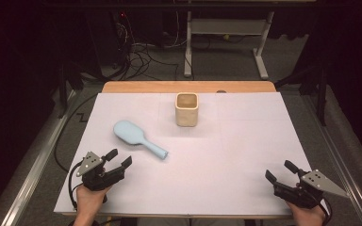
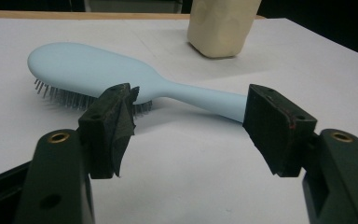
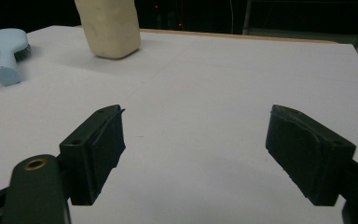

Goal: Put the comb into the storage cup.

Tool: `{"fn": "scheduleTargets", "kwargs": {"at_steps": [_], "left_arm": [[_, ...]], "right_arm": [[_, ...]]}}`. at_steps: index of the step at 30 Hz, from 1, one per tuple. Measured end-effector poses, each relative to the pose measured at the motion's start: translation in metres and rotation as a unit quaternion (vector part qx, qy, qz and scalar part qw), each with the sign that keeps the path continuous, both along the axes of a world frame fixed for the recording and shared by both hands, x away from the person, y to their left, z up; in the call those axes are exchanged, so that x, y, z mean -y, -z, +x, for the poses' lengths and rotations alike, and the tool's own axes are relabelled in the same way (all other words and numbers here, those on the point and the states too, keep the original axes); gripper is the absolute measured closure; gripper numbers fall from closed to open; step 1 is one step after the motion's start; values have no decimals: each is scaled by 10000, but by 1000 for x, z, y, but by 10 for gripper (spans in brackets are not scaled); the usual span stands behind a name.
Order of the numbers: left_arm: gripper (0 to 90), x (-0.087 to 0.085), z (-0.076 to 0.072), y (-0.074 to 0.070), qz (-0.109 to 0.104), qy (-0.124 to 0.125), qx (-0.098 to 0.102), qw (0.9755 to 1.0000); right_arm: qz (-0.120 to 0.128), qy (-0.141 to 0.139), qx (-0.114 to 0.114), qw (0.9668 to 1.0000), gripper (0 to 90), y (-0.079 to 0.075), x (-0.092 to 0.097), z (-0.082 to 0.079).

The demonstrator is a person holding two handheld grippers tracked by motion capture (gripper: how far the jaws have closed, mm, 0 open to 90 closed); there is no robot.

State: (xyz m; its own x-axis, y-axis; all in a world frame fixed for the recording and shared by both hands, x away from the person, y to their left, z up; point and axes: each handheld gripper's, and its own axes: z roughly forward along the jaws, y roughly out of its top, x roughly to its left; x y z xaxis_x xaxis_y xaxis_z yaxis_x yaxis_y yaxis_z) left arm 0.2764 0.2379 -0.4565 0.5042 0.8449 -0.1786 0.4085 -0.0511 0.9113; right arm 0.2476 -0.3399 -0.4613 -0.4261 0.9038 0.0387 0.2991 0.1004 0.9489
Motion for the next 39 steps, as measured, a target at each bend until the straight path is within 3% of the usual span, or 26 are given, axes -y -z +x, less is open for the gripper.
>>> {"fn": "scheduleTargets", "kwargs": {"at_steps": [12,25,39], "left_arm": [[339,6,4,0,65,82,-1,9999],[348,12,10,0,55,74,-36,10000],[353,27,20,-3,144,157,-15,9998]], "right_arm": [[-58,-11,50,10000,204,0,-1,0],[53,-28,113,9999,204,-2,-1,0],[153,-79,14,9999,204,0,-1,2]]}}
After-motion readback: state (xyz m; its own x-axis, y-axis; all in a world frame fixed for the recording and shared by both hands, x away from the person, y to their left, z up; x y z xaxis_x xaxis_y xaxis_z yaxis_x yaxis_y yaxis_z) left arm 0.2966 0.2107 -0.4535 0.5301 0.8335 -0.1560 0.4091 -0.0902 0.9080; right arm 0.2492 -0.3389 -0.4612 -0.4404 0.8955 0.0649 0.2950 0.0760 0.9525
